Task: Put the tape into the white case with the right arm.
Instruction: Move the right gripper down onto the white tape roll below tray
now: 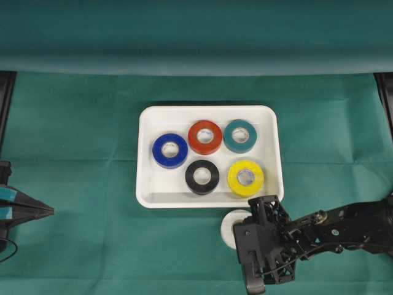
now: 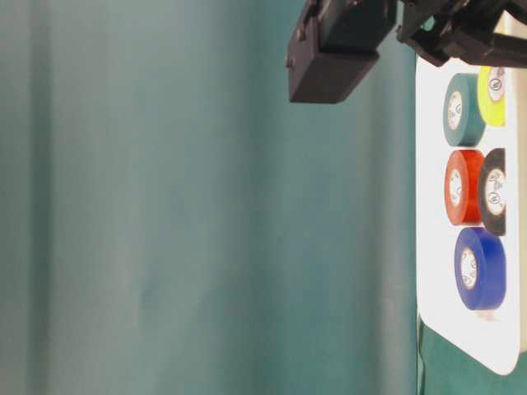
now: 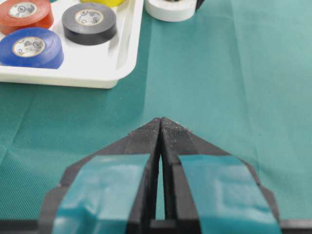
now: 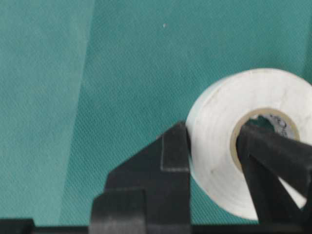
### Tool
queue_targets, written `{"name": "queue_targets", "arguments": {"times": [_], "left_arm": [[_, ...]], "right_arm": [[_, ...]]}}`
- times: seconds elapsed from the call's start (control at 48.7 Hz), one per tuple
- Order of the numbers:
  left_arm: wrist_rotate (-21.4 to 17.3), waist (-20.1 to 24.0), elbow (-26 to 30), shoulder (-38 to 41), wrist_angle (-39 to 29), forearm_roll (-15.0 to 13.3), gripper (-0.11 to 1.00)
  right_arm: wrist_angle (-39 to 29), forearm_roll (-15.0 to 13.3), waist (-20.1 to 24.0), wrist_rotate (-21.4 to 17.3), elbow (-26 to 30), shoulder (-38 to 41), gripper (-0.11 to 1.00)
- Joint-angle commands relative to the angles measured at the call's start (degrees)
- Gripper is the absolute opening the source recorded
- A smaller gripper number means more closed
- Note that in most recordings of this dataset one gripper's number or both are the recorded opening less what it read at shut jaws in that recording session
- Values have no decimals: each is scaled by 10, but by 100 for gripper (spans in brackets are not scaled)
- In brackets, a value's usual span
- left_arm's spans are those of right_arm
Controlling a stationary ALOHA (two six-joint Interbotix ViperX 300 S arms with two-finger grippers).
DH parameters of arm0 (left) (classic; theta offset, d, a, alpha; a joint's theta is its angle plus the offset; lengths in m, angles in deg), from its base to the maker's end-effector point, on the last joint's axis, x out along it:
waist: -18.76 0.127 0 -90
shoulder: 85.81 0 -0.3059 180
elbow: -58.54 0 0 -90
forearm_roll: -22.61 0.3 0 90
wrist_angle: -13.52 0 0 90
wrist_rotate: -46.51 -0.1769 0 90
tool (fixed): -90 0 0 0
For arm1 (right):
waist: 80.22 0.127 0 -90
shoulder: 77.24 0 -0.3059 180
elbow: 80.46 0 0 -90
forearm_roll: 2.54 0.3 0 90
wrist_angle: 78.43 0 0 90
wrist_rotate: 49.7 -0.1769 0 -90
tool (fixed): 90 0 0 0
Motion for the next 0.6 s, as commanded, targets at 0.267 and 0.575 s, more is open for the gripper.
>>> {"name": "queue_targets", "arguments": {"times": [0.267, 0.575], "left_arm": [[1, 1, 7, 4, 4, 1, 0], [1, 1, 7, 4, 4, 1, 0]], "right_arm": [[-11, 2, 8, 0, 12, -30, 2], [-112, 19, 43, 3, 46, -69, 2]]}}
